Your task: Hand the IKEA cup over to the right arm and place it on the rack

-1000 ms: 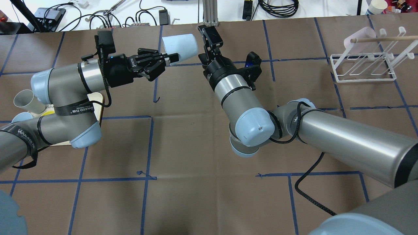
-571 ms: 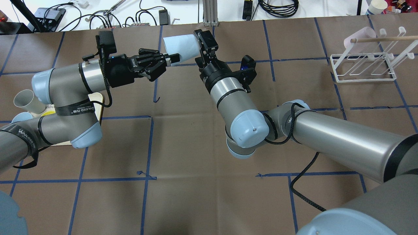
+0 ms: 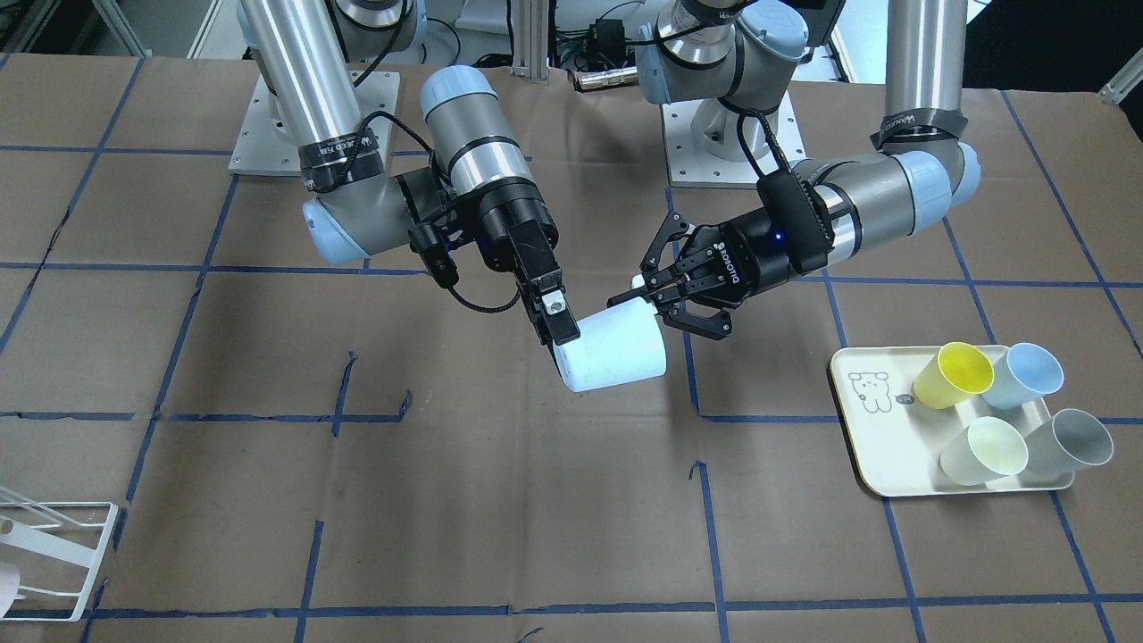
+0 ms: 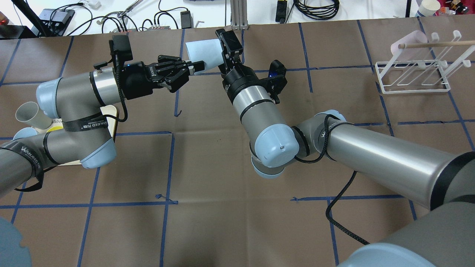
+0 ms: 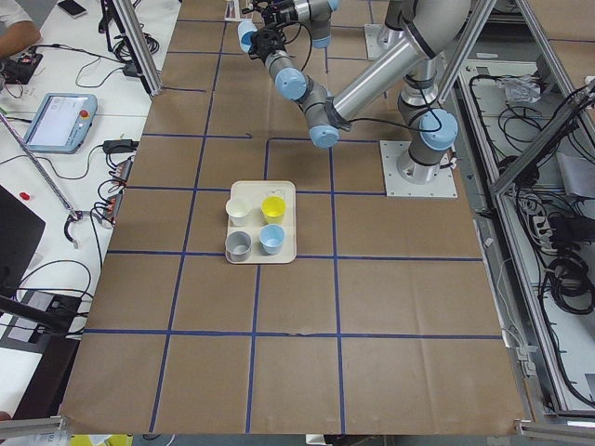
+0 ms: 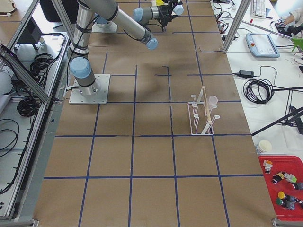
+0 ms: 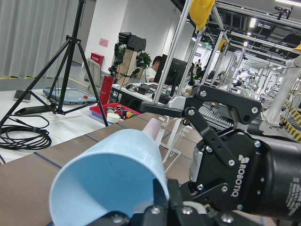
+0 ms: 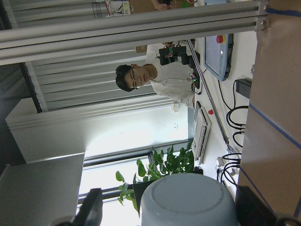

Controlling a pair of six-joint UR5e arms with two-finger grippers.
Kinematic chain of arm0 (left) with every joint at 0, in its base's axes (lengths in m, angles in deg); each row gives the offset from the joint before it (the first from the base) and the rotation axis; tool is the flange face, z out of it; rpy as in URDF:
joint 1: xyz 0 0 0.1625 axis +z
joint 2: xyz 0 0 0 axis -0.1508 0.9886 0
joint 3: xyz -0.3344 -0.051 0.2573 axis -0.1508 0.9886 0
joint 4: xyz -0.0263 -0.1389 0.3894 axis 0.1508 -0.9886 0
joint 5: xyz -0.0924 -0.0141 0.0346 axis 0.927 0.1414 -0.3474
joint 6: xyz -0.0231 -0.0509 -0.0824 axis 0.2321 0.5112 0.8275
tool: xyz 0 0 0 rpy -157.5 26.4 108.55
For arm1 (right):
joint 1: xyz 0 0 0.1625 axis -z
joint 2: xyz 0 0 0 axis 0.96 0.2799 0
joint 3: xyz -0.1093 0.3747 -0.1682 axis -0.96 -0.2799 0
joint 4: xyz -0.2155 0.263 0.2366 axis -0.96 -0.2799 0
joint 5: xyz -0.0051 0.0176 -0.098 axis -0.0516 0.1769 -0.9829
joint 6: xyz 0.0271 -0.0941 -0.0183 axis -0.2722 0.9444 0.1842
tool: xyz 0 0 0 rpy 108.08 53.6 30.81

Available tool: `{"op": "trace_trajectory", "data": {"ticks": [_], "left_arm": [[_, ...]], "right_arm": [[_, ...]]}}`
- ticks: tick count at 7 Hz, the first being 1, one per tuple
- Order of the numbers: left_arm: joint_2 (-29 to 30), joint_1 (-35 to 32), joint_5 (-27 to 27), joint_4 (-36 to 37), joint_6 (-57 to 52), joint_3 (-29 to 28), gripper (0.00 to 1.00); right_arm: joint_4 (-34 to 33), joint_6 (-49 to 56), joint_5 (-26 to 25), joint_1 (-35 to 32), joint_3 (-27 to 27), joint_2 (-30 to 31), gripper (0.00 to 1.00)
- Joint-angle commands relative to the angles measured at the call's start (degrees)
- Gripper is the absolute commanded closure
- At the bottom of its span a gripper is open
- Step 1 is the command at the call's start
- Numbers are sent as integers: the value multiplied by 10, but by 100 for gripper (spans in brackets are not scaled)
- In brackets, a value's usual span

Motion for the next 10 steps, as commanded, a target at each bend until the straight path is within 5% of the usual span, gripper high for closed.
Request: {"op": "trace_trajectory", "data": {"ticks": [1, 10], "left_arm": [[0, 0, 0, 1, 0, 0, 100], [0, -2, 0, 1, 1, 0, 100]], "right_arm": [[1, 0, -1, -1, -22, -21, 1], [-1, 4, 8, -21, -16, -22, 0]]}}
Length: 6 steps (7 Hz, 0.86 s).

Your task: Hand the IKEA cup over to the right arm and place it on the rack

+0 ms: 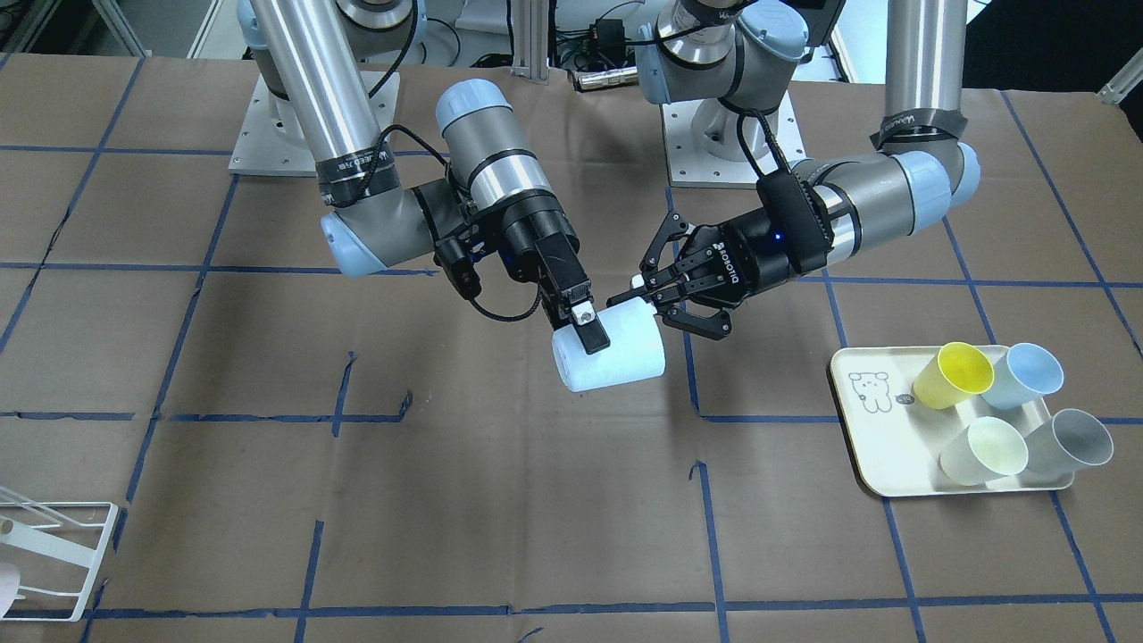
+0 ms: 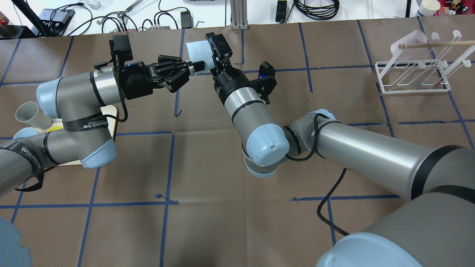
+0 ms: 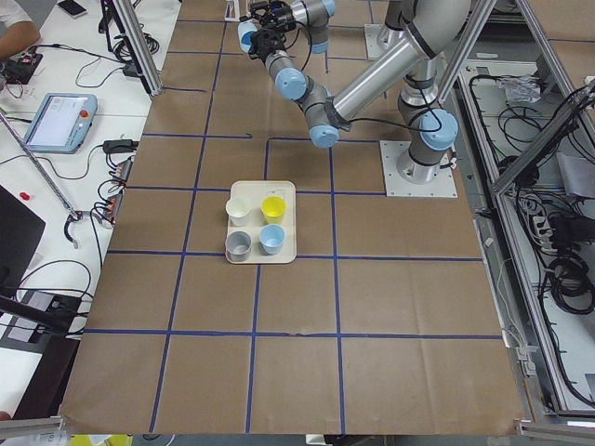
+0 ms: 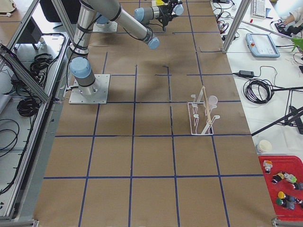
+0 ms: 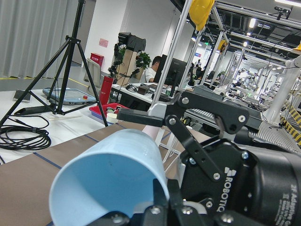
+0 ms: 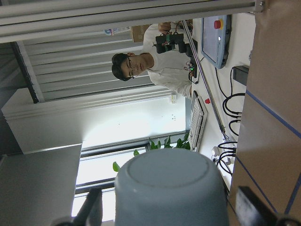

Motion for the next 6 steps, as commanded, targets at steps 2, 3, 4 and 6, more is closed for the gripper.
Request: {"op": "trace_trajectory", "data": {"ticks": [2, 3, 4, 6], "left_arm": [[0, -2, 0, 0, 0, 0, 100], [0, -2, 0, 0, 0, 0, 100], [0, -2, 0, 0, 0, 0, 100], [0, -2, 0, 0, 1, 0, 100]], "right_arm": [[0, -1, 0, -6, 0, 1, 3], [0, -1, 0, -6, 0, 1, 4], [0, -1, 0, -5, 1, 5, 6], [2, 1, 1, -1, 1, 5, 13]]}}
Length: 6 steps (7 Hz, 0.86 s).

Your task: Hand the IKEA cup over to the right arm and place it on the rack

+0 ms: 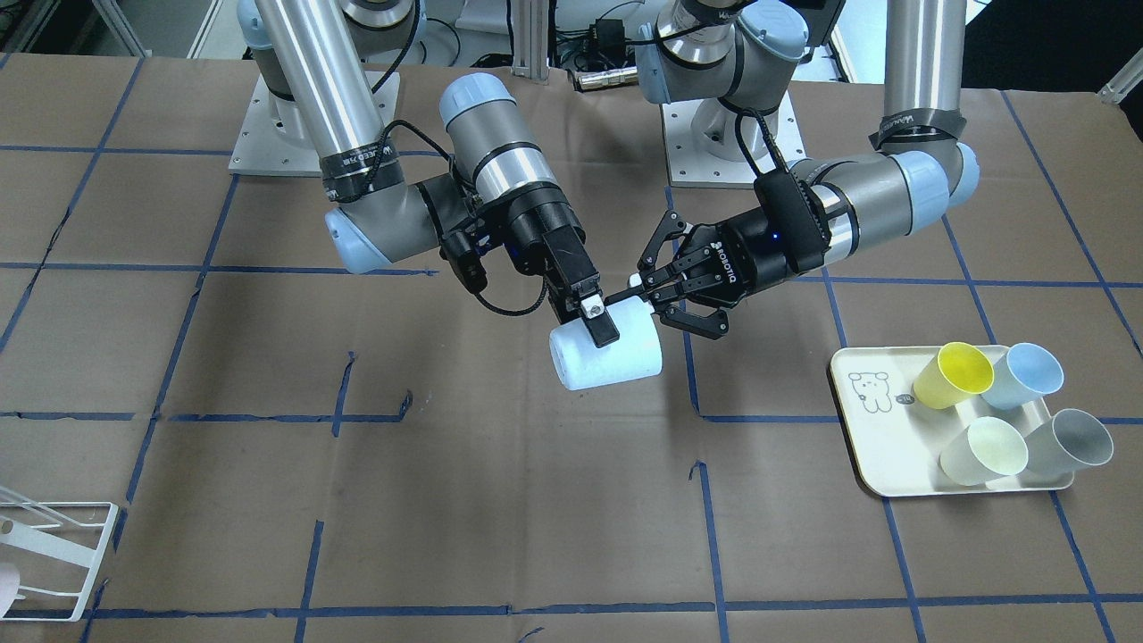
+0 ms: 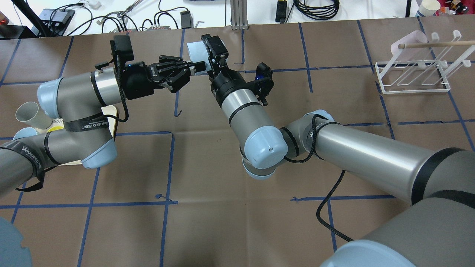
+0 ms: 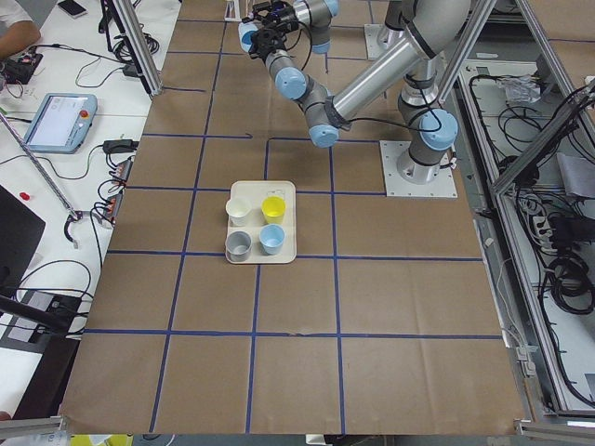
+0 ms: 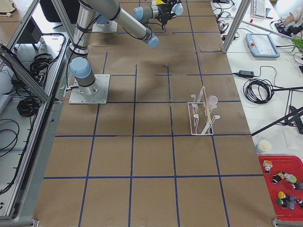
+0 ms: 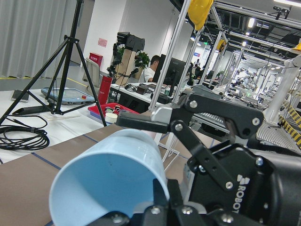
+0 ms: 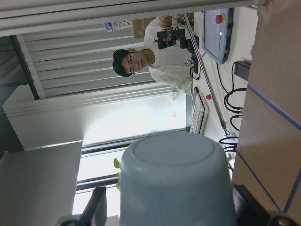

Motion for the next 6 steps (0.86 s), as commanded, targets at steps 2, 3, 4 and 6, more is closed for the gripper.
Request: {"op": "trace_trajectory", "data": {"ticks": [2, 3, 4, 6], "left_arm": [[0, 0, 0, 0, 0, 0, 99], [-1, 0, 0, 0, 12, -1, 98], [-1, -1, 0, 0, 13, -1, 96], [-8, -1, -5, 0, 43, -3, 44]], "right_arm": [[1, 2, 7, 3, 0, 0, 38], [1, 4, 16, 3, 0, 0, 46], [1, 4, 20, 3, 0, 0, 53], [1, 5, 35, 3, 0, 0, 59]]}}
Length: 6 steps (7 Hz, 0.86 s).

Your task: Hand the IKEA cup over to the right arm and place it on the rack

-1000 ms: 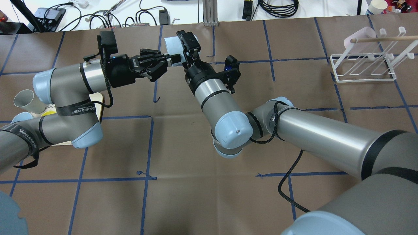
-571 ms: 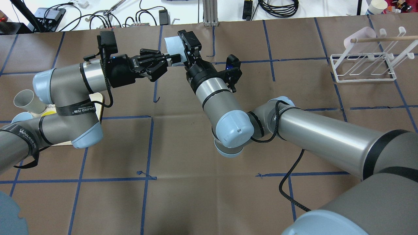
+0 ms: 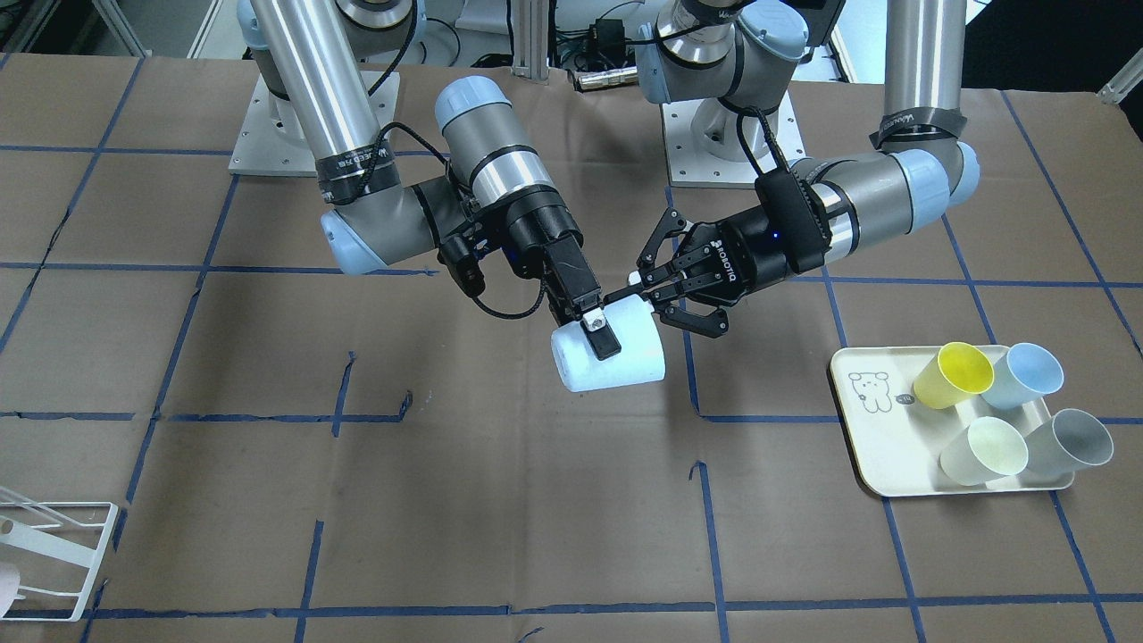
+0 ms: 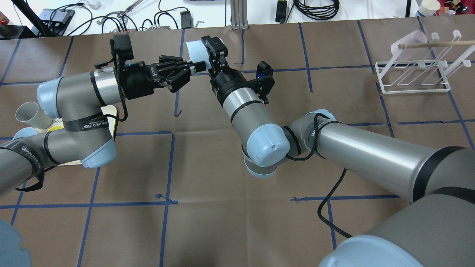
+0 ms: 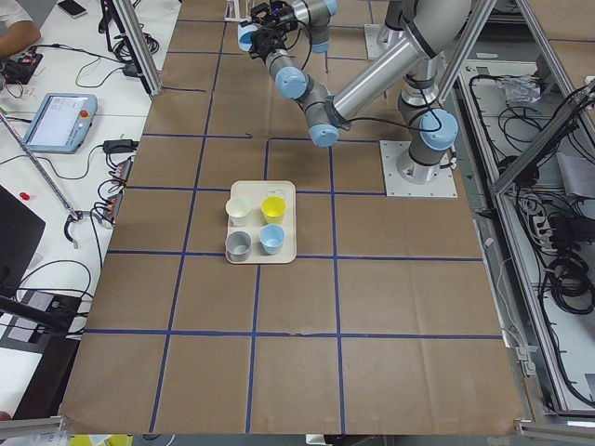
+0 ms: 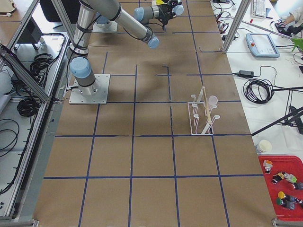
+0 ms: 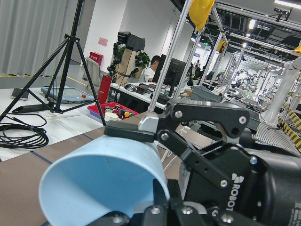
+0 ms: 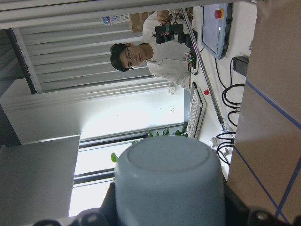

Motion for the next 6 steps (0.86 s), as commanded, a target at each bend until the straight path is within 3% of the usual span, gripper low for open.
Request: {"op": "trace_trajectory", "data": {"ticks": [1, 2, 6], "left_arm": [[0, 1, -4, 1, 36, -2, 7], [-5, 1, -4, 1, 55, -3, 2], [-21, 29, -65, 0, 92, -1, 1]], "right_arm": [[0, 0, 10, 1, 0, 1, 59], [1, 0, 10, 3, 0, 1, 59], [-1, 0, 24, 11, 9, 2, 59]]}}
